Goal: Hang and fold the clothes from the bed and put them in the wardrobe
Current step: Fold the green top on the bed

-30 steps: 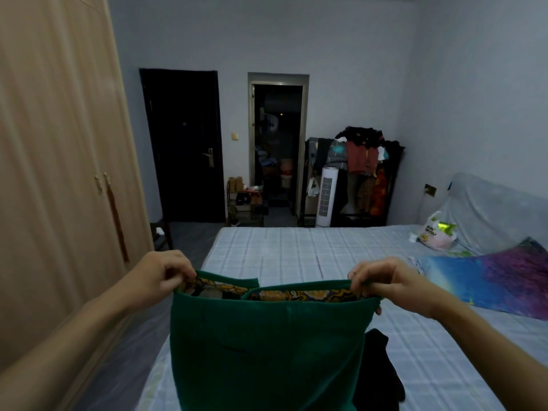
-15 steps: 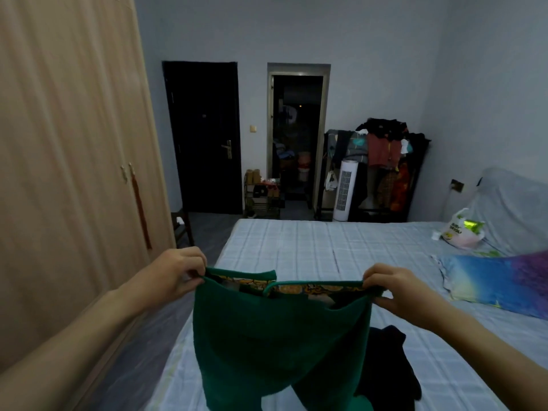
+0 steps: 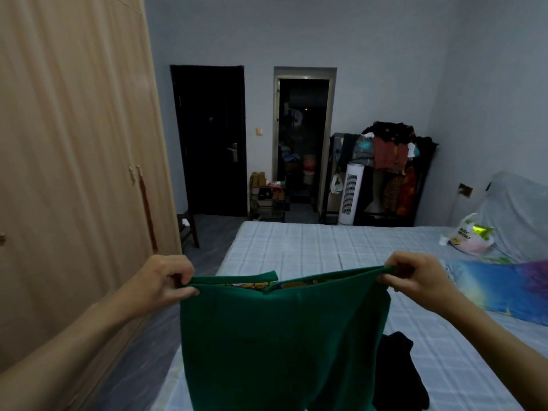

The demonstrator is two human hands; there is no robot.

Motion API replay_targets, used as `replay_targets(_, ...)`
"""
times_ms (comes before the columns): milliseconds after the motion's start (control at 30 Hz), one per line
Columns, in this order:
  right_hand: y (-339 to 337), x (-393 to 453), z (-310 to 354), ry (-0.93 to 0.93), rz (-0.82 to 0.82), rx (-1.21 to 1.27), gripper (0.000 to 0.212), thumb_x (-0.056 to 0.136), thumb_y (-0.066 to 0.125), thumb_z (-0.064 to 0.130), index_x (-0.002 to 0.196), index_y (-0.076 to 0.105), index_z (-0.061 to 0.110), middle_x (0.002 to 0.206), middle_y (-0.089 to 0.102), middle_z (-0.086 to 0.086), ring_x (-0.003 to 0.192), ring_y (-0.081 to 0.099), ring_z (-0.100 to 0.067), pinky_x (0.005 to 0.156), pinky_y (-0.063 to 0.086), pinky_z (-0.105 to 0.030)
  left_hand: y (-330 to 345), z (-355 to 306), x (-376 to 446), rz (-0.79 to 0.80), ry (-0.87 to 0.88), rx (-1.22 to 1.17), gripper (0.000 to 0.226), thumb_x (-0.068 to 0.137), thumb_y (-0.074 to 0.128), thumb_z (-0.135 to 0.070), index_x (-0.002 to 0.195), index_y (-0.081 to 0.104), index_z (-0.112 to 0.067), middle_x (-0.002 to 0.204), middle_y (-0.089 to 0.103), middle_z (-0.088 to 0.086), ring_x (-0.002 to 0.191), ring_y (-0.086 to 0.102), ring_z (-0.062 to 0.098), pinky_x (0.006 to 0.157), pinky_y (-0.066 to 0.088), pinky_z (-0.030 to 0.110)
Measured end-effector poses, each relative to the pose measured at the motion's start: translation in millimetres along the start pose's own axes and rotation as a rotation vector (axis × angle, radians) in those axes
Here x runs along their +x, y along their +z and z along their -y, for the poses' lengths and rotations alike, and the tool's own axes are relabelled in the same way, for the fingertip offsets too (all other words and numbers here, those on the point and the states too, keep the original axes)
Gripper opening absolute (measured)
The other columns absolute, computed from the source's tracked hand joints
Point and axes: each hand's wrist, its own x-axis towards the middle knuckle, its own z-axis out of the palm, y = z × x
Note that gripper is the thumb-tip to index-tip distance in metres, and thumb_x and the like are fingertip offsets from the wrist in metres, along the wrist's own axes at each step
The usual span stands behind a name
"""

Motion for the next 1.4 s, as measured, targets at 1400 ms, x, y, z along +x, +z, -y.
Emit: replay_targets(1400, 31.6, 25.0, 53.3, 0.331, 0.177, 0.522, 0.024, 0.069, 0.078, 0.013, 0.091, 0.073, 0.004, 0.09, 0.076, -0.014, 0.086, 0.074, -0.026, 0.067, 0.057, -0.022, -12.3, 51.6, -10.3, -0.144, -0.541, -0.406, 0.025, 0.078, 0.072, 0.014, 0.095, 0.072, -0.004, 0.094, 0.073, 0.006, 0.088, 0.07, 0.021, 0.076, 0.056, 0.016)
